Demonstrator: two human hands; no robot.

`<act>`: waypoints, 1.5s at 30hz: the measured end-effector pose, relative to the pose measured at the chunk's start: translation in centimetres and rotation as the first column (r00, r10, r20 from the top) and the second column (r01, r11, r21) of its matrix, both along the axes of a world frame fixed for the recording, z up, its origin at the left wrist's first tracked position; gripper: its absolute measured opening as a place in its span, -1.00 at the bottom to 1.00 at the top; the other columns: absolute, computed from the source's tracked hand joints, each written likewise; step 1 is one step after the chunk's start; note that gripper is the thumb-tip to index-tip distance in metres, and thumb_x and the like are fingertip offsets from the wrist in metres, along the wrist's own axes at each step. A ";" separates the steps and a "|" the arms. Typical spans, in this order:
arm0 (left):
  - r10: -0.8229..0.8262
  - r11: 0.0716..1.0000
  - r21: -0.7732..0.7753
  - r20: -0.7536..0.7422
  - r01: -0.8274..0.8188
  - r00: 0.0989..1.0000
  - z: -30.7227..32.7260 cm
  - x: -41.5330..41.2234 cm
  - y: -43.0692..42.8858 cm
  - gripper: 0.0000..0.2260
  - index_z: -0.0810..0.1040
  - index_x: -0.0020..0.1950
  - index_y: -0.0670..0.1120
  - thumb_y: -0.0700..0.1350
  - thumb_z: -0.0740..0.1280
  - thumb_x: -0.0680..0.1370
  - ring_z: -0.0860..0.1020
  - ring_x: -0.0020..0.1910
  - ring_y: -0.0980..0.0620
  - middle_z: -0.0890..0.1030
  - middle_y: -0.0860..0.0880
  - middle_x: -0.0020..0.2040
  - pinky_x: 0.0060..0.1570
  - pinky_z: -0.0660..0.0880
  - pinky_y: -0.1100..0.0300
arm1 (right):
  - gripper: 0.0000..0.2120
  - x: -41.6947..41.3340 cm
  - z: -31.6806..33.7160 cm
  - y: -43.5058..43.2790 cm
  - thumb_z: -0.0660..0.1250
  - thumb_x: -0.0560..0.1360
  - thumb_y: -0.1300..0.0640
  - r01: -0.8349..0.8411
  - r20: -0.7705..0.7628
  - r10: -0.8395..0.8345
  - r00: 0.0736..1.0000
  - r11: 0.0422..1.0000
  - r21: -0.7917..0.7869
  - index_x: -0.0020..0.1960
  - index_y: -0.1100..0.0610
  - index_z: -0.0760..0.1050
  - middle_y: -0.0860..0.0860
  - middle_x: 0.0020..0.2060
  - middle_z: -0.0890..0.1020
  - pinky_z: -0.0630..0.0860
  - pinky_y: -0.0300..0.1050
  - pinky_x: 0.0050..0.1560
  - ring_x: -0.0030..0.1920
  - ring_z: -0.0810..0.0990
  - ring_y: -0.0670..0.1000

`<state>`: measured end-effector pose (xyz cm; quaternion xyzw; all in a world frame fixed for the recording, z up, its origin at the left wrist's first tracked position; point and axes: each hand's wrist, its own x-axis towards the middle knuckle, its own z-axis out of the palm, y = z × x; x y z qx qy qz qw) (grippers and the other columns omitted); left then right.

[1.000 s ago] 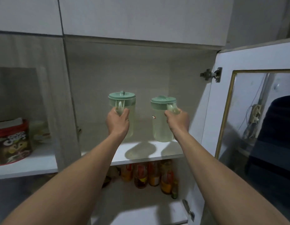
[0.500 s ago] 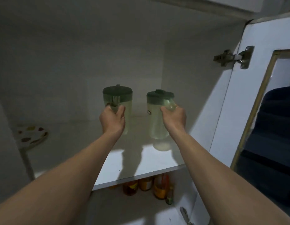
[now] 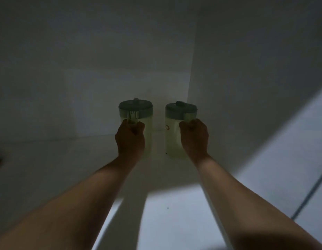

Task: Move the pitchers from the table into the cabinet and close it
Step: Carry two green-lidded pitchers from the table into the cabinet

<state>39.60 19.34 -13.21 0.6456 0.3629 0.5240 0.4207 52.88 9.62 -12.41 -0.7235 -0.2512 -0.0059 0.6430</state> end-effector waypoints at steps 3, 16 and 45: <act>0.001 0.999 -0.039 -0.004 -0.002 1.000 -0.7 2.6 1.3 -0.84 0.50 -0.25 -0.04 -0.10 0.32 0.54 0.62 -0.09 -0.20 0.62 -0.19 -0.14 -0.02 0.58 -0.06 | -0.81 2.1 -0.6 2.1 0.35 0.51 0.13 -0.006 -0.007 0.006 1.000 1.000 0.004 0.04 0.22 0.56 0.09 -0.14 0.64 0.39 -0.19 -0.21 -0.15 0.59 0.07; 0.044 0.998 0.043 -0.068 -0.041 0.997 -1.7 8.8 4.6 -0.89 0.42 -0.08 -0.15 -0.14 0.30 0.59 0.47 -0.24 0.00 0.51 -0.05 -0.22 -0.40 0.31 0.35 | -0.80 7.1 -2.3 6.6 0.36 0.56 0.07 -0.072 0.033 0.074 0.997 0.996 -0.053 0.04 0.22 0.53 0.15 -0.13 0.65 0.47 -0.11 -0.12 -0.11 0.62 0.14; 0.147 0.965 0.263 -0.541 0.000 0.828 5.3 -2.7 -2.6 -0.30 0.21 0.50 -0.07 0.34 0.20 0.51 0.37 0.32 -0.24 0.39 -0.18 0.37 0.22 0.37 -0.12 | -0.30 -3.8 6.9 -4.3 0.25 0.57 -0.20 0.075 0.213 0.045 0.976 0.848 -0.525 0.55 0.12 0.10 0.20 0.38 0.38 0.49 0.19 0.27 0.35 0.44 0.27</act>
